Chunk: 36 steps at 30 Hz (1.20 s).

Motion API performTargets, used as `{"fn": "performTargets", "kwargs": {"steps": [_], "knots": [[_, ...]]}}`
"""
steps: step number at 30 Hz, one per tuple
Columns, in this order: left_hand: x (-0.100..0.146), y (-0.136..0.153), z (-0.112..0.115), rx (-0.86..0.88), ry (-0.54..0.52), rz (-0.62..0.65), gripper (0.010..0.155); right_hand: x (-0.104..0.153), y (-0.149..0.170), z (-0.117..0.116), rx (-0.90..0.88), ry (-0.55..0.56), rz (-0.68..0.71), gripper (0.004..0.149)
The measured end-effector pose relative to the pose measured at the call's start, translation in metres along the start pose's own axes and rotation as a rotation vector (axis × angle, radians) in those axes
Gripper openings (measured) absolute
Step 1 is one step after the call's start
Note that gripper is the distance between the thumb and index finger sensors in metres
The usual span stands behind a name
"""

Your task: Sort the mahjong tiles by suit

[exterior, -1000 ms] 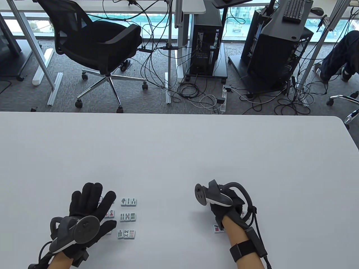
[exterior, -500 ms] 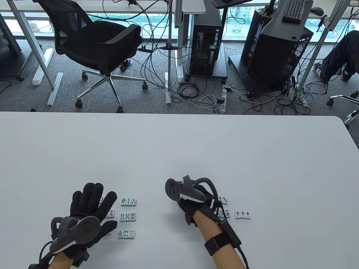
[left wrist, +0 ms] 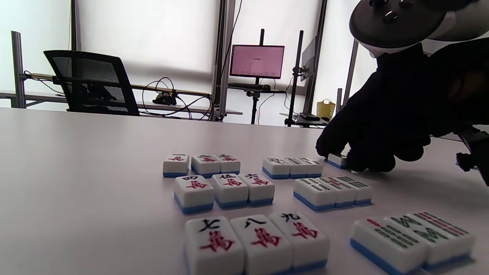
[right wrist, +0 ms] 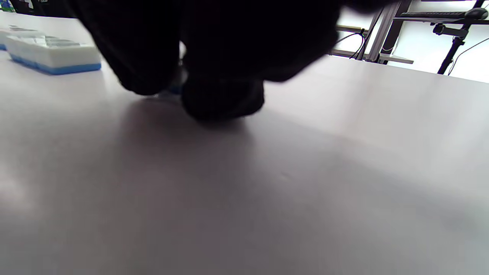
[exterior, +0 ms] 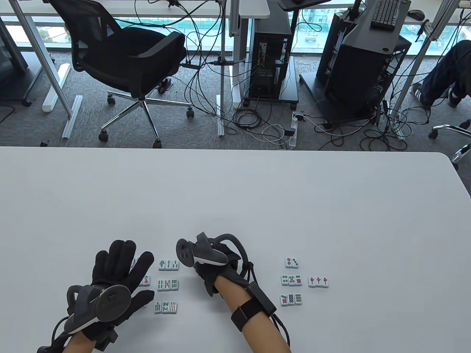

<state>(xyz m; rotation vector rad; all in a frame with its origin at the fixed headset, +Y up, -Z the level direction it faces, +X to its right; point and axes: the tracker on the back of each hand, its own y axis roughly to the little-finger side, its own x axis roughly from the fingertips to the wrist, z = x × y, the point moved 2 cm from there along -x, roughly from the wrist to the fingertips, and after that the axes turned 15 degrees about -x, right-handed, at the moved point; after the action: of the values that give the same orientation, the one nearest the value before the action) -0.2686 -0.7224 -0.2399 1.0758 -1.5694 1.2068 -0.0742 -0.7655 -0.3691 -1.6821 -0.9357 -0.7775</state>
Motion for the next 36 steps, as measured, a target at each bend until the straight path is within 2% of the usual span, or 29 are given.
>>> {"fn": "performTargets", "kwargs": {"steps": [4, 9, 11, 12, 15, 19, 25, 29, 35, 36], "knots": [[0.000, 0.000, 0.000, -0.003, 0.003, -0.001, 0.085, 0.020, 0.024, 0.026, -0.079, 0.077, 0.008, 0.064], [0.000, 0.000, 0.001, -0.004, 0.010, -0.006, 0.085, 0.054, 0.079, 0.052, 0.041, 0.105, -0.106, 0.064], [0.000, 0.000, 0.001, -0.011, 0.015, -0.006, 0.085, 0.072, 0.109, 0.053, 0.110, 0.097, -0.180, 0.063], [-0.001, -0.001, 0.001, -0.012, 0.016, -0.006, 0.085, 0.075, 0.115, 0.052, 0.122, 0.094, -0.189, 0.063], [-0.001, -0.001, 0.002, -0.017, 0.020, -0.005, 0.085, 0.096, 0.152, 0.040, 0.182, 0.053, -0.262, 0.063], [-0.001, -0.001, 0.001, -0.020, 0.026, -0.006, 0.085, 0.111, 0.179, 0.027, 0.147, 0.012, -0.317, 0.063], [-0.001, -0.001, 0.001, -0.024, 0.027, -0.004, 0.085, 0.106, 0.186, 0.020, 0.130, 0.011, -0.335, 0.061], [-0.001, -0.001, 0.001, -0.017, 0.026, -0.005, 0.085, 0.095, 0.182, 0.011, 0.130, -0.058, -0.360, 0.056], [-0.001, -0.002, 0.000, -0.011, 0.016, 0.004, 0.085, 0.089, 0.170, 0.013, 0.149, -0.047, -0.331, 0.054], [-0.001, -0.002, 0.000, -0.010, 0.013, 0.007, 0.085, 0.088, 0.161, 0.017, 0.138, -0.002, -0.299, 0.054]]}}
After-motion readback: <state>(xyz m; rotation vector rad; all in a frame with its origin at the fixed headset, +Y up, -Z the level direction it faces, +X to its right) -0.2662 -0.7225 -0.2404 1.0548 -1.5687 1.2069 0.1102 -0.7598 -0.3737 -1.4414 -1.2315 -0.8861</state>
